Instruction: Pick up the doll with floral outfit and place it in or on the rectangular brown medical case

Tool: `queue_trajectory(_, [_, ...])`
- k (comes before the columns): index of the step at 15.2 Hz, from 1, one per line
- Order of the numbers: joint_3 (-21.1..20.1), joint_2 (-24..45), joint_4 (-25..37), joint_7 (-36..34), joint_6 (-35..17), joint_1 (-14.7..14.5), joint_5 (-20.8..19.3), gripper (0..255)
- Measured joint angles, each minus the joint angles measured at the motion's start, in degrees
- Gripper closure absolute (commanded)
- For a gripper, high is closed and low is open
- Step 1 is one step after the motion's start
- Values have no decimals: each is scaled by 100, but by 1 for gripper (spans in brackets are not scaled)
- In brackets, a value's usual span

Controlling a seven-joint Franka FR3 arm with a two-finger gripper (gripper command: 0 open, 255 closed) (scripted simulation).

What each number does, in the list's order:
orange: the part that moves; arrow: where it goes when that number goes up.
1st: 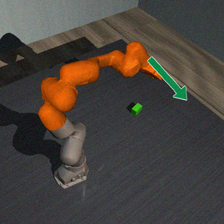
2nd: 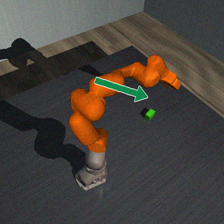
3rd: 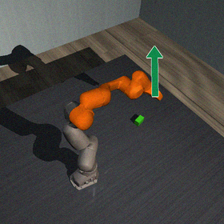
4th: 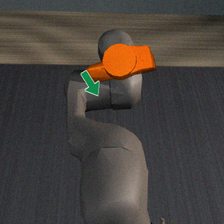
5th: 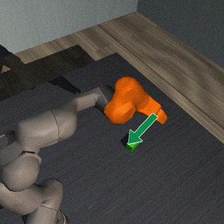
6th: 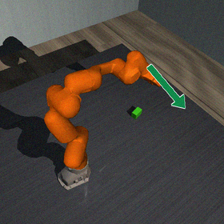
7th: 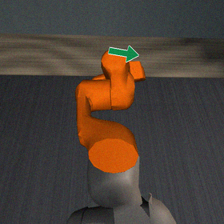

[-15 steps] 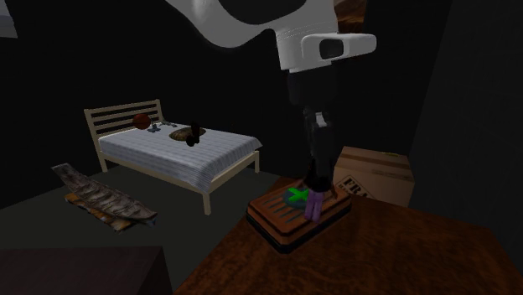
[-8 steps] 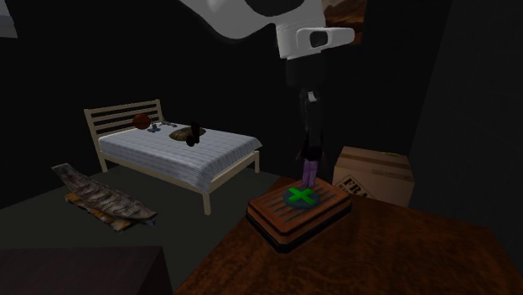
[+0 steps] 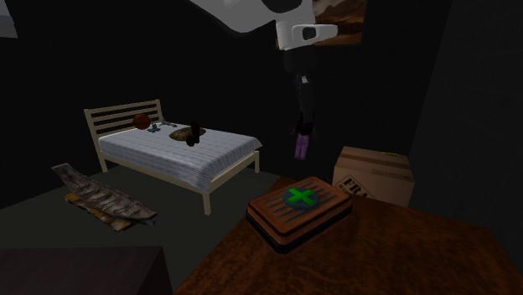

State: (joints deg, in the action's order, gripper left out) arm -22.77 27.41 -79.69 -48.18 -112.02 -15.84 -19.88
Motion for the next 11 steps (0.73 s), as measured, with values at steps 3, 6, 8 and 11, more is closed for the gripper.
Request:
queue_trajectory(3, [12, 220, 229, -127, 42, -155, -89, 255])
queue_trajectory(6, [31, 273, 93, -174, -137, -148, -124, 255])
queue_trajectory(8, [45, 316, 10, -203, -257, -146, -151, 255])
queue_trajectory(11, [65, 377, -119, -255, -438, -146, -192, 255])
